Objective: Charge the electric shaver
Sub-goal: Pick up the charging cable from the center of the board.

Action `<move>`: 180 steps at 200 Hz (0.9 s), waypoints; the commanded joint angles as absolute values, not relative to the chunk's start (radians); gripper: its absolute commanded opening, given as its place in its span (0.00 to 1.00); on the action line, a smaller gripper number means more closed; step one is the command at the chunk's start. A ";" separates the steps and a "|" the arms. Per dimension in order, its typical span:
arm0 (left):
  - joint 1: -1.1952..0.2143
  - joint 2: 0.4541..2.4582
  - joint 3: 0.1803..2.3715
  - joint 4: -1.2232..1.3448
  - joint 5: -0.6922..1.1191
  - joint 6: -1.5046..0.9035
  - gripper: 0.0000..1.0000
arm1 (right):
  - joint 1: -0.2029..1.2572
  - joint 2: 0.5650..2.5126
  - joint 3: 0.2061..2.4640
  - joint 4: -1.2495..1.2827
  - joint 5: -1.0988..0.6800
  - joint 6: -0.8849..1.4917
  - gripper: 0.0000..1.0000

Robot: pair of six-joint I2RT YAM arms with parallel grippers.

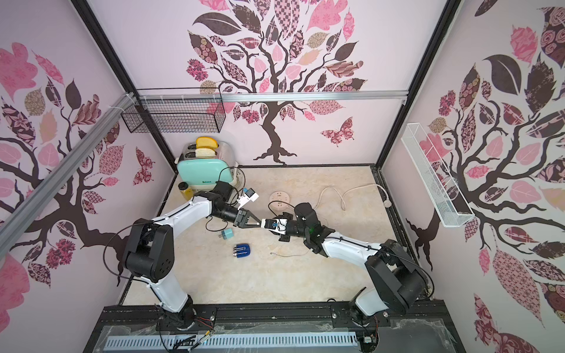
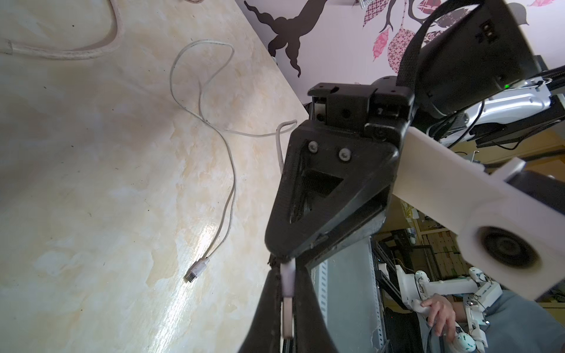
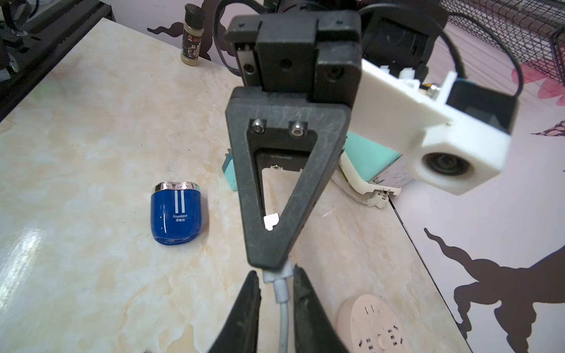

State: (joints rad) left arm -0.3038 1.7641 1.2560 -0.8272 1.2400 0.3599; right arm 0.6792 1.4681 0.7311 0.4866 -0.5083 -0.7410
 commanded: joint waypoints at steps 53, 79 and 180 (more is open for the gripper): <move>-0.308 1.773 1.274 -0.859 1.259 0.405 0.00 | 0.685 1.467 0.758 0.486 -0.485 -0.746 0.12; -0.310 1.776 1.279 -0.865 1.256 0.408 0.00 | 0.684 1.468 0.759 0.498 -0.491 -0.738 0.10; -0.312 1.807 1.293 -0.915 1.246 0.451 0.00 | 0.685 1.457 0.755 0.505 -0.494 -0.715 0.23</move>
